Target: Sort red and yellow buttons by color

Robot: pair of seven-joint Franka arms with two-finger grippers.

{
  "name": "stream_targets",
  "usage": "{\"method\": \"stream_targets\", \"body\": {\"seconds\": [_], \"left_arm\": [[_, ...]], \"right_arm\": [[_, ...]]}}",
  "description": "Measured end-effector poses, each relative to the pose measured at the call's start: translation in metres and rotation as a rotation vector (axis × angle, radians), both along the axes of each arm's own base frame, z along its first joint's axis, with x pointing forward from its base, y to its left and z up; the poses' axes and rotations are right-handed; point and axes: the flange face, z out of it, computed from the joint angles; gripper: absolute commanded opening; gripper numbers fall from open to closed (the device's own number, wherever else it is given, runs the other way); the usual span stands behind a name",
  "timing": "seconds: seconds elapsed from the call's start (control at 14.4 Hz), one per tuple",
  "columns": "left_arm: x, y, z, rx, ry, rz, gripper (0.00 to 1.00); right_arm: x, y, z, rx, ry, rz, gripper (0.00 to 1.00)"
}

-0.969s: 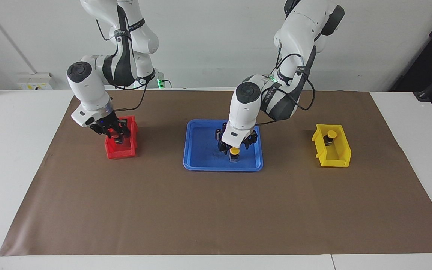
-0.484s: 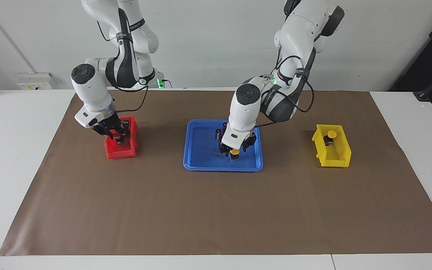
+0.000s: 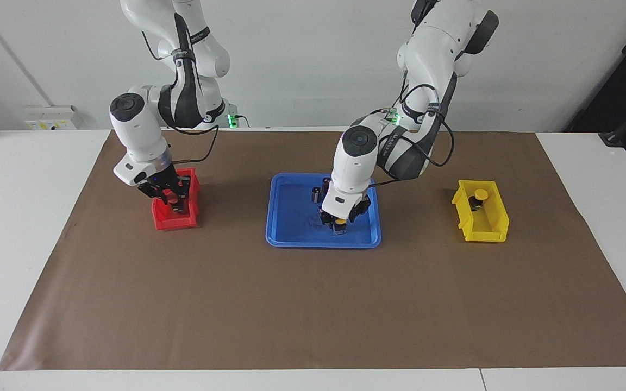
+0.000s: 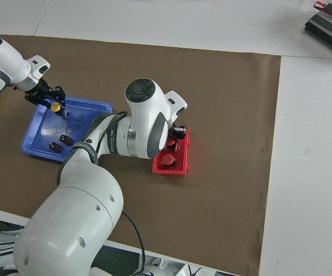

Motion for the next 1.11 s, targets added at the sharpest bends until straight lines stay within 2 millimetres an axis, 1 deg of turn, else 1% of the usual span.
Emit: {"method": "stream_targets", "body": {"seconds": [0.07,0.35,0.55,0.69,0.76,0.83,0.97,1.04,1.11], "left_arm": [[0.000,0.000,-0.001,0.001,0.002,0.001,0.62],[-0.002,0.001,-0.003,0.009,0.010,0.013,0.61],[-0.003,0.001,-0.004,0.014,0.015,0.016,0.61],[-0.003,0.001,-0.002,0.014,0.013,0.018,0.60],[-0.003,0.001,0.000,0.014,0.011,0.019,0.56],[-0.003,0.001,0.001,0.013,0.010,0.020,0.47],[-0.003,0.001,0.002,0.013,0.008,0.029,0.22],[-0.003,0.001,0.002,0.013,0.008,0.033,0.13],[-0.003,0.001,0.002,0.013,0.008,0.034,0.07]], "right_arm": [[0.000,0.000,-0.001,0.000,0.001,0.000,0.50],[-0.001,0.000,-0.001,0.000,0.002,0.001,0.53],[0.000,0.000,0.000,0.000,0.002,0.003,0.53],[0.002,0.000,0.006,0.000,0.016,0.005,0.53],[0.006,0.000,0.014,0.000,0.025,0.005,0.53],[0.011,0.000,0.025,0.000,0.030,0.005,0.54],[0.021,0.001,0.046,0.000,0.032,0.005,0.56],[0.024,0.001,0.055,0.000,0.033,0.006,0.59],[0.027,0.002,0.065,0.000,0.035,0.007,0.61]]}}
